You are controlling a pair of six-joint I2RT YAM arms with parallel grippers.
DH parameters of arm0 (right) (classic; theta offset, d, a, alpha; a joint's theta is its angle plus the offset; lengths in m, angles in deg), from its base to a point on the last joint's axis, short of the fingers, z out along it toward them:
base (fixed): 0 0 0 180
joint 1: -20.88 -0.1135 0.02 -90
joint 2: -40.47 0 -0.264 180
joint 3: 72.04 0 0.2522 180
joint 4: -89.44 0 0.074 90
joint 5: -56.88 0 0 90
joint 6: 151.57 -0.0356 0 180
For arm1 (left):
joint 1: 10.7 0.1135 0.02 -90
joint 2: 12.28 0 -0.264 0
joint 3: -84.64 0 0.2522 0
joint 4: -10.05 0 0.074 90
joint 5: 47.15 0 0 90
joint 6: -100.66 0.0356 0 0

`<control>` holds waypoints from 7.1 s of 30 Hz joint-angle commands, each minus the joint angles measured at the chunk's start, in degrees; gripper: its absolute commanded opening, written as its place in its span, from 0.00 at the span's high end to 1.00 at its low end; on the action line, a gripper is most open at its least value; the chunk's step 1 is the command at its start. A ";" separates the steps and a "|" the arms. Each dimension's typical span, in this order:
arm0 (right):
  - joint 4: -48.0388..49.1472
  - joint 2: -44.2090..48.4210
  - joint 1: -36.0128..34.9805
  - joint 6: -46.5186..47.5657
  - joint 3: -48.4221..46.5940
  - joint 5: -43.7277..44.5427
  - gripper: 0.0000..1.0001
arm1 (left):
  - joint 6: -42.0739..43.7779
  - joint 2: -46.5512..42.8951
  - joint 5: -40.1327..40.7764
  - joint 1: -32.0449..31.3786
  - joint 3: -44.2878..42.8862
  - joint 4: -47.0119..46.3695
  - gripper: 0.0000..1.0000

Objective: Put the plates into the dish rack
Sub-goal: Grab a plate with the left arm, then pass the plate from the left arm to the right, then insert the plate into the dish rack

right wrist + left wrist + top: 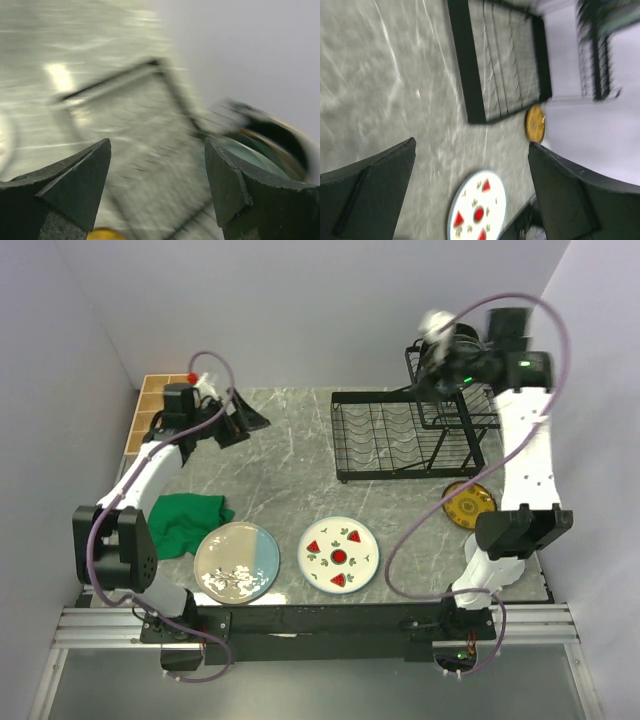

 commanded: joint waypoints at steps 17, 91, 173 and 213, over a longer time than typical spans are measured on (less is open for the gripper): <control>-3.50 12.04 -26.34 -2.45 36.77 -1.49 0.59 | 14.32 1.92 14.04 -27.41 -1.11 30.07 0.16; 2.83 -7.99 -24.22 -11.68 35.19 -5.45 0.11 | 34.98 -13.45 27.58 -35.78 11.54 0.29 0.99; -6.66 4.84 6.71 42.53 -12.19 27.34 1.00 | 33.22 -8.19 24.77 -21.10 3.02 -7.19 0.01; -1.30 -0.88 4.78 50.55 -11.84 18.90 1.00 | 29.97 -8.62 24.86 -20.75 4.86 -4.64 0.01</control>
